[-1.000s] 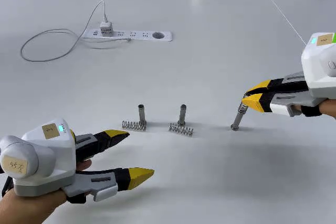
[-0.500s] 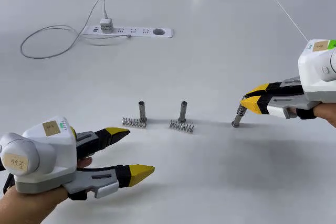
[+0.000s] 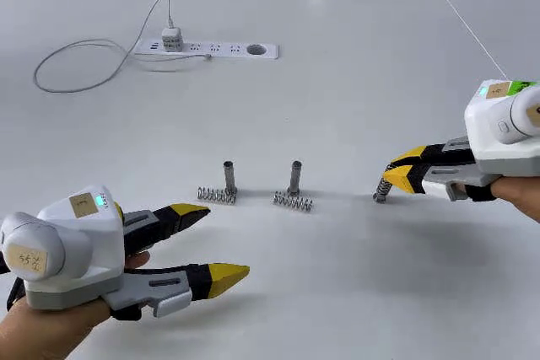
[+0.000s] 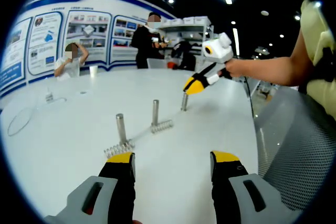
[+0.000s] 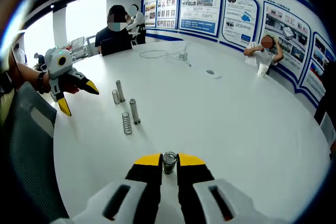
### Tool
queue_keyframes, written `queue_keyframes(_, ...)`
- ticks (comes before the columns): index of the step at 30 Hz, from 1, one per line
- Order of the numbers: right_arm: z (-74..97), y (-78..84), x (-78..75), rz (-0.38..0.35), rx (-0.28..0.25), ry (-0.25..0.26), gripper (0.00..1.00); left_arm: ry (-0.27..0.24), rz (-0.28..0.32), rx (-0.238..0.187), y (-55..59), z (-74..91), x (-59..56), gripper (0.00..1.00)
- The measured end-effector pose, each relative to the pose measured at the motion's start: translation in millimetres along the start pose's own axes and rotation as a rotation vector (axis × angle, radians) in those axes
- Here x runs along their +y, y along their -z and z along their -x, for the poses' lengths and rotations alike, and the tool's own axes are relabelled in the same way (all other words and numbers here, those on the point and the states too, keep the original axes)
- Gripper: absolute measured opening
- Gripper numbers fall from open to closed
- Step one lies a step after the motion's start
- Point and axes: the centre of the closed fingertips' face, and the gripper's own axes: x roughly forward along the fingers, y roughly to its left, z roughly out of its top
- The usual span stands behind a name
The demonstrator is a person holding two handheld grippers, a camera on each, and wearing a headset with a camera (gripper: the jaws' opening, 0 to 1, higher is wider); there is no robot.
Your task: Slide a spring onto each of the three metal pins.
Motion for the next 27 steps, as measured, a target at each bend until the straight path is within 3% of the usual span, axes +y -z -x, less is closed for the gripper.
queue_keyframes(13, -5.4, 11.2, 1.6, -0.008, 0.033, -0.002, 0.13, -0.001, 0.001, -0.002, -0.5, 0.0, 0.3, 0.59)
queue_keyframes(27, 0.2, 19.3, 0.3, -0.024, 0.044, 0.006, 0.15, 0.002, -0.005, -0.006, -3.4, 0.7, -0.5, 0.59)
